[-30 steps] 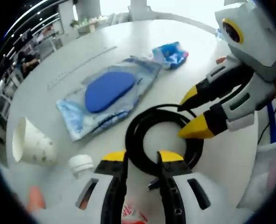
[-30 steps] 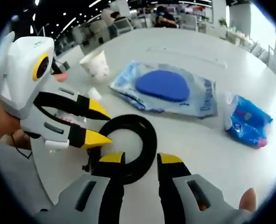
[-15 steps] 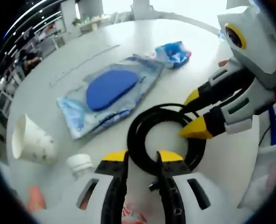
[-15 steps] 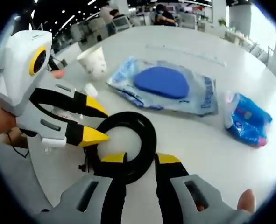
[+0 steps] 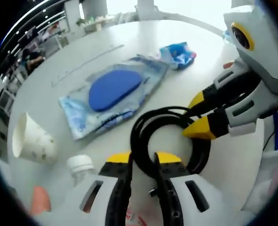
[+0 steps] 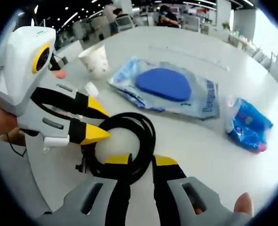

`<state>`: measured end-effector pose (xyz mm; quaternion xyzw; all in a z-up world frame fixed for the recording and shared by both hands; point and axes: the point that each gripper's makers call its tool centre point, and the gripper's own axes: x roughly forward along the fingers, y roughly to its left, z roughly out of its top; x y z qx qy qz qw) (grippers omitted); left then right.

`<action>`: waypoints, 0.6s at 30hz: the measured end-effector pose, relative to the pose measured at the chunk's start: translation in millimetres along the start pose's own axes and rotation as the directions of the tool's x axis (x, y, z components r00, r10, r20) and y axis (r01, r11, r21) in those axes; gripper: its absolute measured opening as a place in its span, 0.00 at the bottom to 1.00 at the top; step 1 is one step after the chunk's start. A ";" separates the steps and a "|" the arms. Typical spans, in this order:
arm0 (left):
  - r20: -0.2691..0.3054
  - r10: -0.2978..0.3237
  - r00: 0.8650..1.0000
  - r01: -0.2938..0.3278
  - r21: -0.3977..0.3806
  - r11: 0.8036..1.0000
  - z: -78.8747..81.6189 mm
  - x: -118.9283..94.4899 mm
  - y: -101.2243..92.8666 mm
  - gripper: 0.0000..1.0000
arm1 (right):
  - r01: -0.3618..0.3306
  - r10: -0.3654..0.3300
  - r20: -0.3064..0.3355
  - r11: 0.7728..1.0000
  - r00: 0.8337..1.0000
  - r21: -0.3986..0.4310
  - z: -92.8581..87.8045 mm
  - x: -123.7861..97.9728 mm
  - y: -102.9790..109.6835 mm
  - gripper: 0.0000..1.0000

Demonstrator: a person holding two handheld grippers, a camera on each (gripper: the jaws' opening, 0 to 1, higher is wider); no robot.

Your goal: Arrange the tabletop items into an orderly group along one side of the table until the central work area is clear of visible clutter.

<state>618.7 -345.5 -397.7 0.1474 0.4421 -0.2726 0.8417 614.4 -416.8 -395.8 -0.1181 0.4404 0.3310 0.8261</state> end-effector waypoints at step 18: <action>0.005 0.002 1.000 -0.002 -0.025 1.000 3.9 -6.3 1.3 0.08 | -0.011 0.011 0.006 0.999 1.000 0.047 0.8 -4.9 -0.6 0.08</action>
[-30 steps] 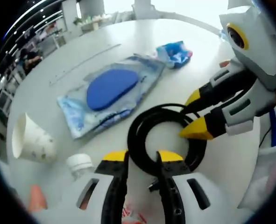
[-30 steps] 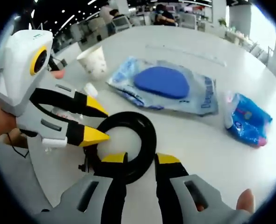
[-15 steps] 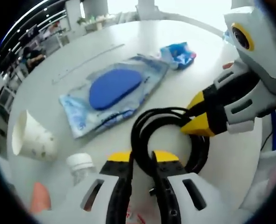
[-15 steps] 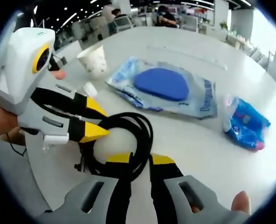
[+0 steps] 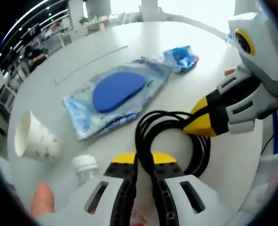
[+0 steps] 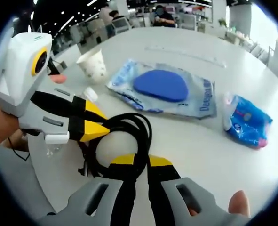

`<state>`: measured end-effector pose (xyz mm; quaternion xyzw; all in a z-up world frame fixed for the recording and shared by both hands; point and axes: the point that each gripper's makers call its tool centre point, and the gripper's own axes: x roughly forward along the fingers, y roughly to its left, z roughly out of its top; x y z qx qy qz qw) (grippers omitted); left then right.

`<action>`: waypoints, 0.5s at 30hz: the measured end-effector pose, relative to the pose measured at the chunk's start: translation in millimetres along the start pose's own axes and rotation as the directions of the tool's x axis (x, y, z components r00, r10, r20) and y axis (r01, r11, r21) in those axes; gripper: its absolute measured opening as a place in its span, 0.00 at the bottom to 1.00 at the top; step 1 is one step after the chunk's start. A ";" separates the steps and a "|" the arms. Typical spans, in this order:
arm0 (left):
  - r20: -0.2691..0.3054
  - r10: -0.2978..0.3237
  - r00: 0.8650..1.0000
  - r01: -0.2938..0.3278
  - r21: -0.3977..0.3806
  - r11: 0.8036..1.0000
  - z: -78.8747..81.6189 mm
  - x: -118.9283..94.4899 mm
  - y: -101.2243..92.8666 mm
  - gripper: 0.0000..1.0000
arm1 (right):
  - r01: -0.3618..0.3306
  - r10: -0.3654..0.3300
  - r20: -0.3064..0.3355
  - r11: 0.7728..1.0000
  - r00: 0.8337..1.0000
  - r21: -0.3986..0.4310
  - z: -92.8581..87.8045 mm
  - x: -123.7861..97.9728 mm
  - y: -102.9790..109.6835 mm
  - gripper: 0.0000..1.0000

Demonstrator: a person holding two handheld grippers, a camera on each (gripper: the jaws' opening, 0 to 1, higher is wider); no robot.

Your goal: Arrange the tabletop items into an orderly group along one side of the table until the central work area is clear of visible clutter.

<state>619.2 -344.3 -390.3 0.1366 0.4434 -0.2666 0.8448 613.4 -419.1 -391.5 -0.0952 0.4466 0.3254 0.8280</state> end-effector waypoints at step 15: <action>0.013 -0.019 1.000 0.019 -0.006 1.000 4.1 -12.7 -6.8 0.06 | 0.009 -0.009 0.013 1.000 1.000 0.029 2.4 -15.4 -5.4 0.03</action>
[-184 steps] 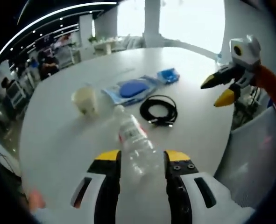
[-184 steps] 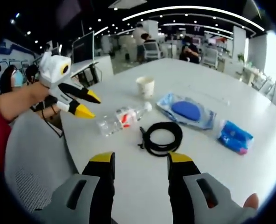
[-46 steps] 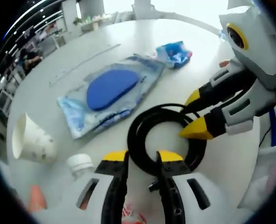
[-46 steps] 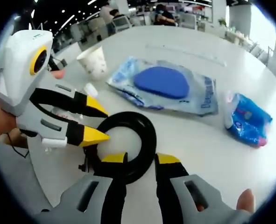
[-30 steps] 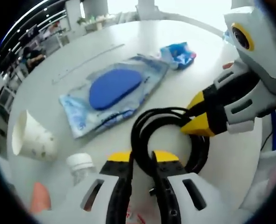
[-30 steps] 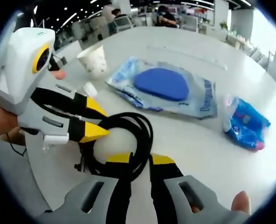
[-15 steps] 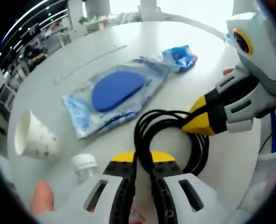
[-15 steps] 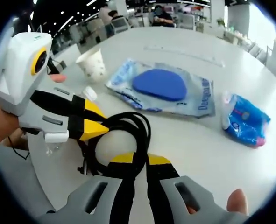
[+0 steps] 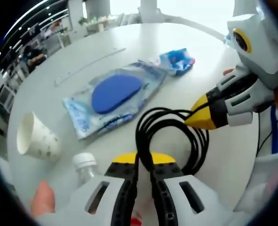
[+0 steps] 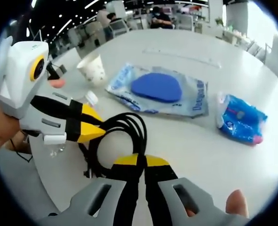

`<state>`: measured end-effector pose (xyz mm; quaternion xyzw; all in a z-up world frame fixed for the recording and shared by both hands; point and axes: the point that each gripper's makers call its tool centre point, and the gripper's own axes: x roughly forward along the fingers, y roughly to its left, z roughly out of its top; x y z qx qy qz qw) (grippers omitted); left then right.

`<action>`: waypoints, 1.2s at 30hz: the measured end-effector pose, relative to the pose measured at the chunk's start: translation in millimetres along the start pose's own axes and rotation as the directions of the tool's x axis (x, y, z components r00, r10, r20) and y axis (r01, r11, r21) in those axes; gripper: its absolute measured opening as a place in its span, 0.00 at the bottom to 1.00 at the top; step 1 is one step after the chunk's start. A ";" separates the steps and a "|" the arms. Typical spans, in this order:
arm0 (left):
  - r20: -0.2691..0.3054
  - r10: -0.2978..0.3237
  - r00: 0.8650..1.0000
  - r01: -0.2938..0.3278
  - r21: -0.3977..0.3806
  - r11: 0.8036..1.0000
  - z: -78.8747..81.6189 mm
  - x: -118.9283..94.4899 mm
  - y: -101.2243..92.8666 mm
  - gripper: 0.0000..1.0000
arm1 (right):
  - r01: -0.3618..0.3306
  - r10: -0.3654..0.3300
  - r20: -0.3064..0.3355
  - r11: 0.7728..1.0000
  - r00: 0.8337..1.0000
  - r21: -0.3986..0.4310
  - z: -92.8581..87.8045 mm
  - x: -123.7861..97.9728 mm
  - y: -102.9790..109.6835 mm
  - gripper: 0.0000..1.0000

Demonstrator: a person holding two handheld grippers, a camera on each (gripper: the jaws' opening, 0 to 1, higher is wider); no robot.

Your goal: Arrange the tabletop items into an orderly group along one side of the table until the central work area is clear of visible clutter.

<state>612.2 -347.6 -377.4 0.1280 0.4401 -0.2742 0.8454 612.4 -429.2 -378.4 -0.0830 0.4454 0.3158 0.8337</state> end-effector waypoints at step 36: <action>0.098 -0.104 0.990 0.098 0.061 0.993 71.7 9.5 -70.6 0.05 | 0.089 -0.091 0.031 0.994 0.995 0.067 -14.8 -72.8 -68.3 0.03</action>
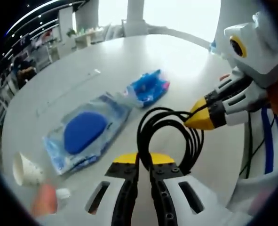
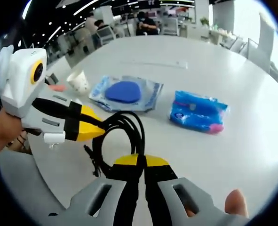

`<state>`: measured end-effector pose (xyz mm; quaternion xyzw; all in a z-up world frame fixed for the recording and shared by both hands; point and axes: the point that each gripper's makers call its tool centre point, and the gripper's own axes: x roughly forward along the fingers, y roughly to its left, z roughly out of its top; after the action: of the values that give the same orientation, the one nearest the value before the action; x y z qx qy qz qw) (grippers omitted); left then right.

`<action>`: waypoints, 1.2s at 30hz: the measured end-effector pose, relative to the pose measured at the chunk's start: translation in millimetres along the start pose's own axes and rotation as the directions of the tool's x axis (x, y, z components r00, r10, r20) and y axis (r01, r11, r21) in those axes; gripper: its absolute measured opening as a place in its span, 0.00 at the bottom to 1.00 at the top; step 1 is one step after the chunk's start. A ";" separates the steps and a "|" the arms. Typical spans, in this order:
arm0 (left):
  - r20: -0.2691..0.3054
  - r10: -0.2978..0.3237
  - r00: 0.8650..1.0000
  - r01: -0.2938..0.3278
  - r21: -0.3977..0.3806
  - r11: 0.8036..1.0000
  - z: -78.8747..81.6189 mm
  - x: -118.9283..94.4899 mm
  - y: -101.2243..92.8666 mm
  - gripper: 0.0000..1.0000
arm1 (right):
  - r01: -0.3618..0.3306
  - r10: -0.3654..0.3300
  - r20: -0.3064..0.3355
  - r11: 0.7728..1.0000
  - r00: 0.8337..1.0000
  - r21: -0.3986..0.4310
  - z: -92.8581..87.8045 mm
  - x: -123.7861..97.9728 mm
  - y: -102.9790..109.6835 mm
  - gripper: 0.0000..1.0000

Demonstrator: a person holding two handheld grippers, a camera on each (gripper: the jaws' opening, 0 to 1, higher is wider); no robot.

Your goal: Arrange the tabletop items into an orderly group along one side of the table until the central work area is clear of visible clutter.

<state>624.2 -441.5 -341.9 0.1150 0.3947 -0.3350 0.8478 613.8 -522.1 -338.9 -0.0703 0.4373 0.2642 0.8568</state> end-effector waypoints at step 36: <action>-0.060 -0.013 0.998 0.011 -0.023 1.000 -0.2 51.9 4.6 0.05 | -0.013 0.017 -0.102 0.999 0.995 0.048 -13.8 42.7 -42.2 0.04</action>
<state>651.2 -462.7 -381.1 0.1130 0.4247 -0.3319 0.8347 646.0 -546.1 -385.5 -0.0600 0.4874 0.2562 0.8326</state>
